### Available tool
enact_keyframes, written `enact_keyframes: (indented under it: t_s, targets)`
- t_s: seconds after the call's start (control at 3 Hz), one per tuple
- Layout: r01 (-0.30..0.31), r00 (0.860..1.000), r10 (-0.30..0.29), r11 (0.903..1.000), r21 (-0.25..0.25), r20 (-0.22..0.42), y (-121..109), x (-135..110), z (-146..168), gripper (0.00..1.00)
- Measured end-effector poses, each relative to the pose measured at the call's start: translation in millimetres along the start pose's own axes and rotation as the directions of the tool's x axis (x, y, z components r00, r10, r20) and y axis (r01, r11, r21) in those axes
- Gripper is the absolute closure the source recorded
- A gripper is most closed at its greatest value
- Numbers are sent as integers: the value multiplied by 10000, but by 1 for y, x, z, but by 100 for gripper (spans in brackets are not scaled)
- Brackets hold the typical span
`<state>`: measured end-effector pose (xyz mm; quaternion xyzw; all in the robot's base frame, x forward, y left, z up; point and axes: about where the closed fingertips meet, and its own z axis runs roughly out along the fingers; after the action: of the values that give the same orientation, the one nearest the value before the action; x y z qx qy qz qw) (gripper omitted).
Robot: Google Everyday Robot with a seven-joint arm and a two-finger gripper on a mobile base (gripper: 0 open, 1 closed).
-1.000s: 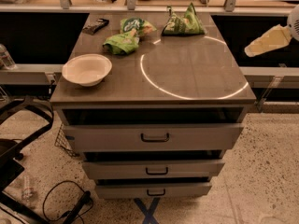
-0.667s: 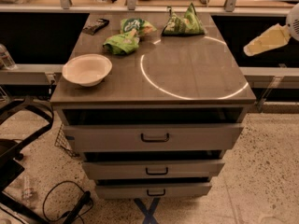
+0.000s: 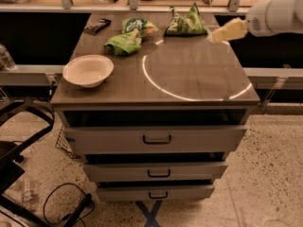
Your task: Move green jalapeno chip bag near paper bowl
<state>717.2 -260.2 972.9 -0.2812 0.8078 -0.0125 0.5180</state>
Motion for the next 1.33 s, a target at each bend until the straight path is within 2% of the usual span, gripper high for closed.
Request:
enact_keyframes:
  t_s: [0.33,0.67,1.0,1.33]
  targets:
    - [-553,9916,654,9943,-911,1114,4,-30,64,0]
    - [-856,9775,1061,9894,-1172,1822,1,-59,103,0]
    - [-852,9769,1055,9899,-1136,1861,-1,-61,101,0]
    - [-1054,9774,1186,9910,-830,1753,10,-53,134,0]
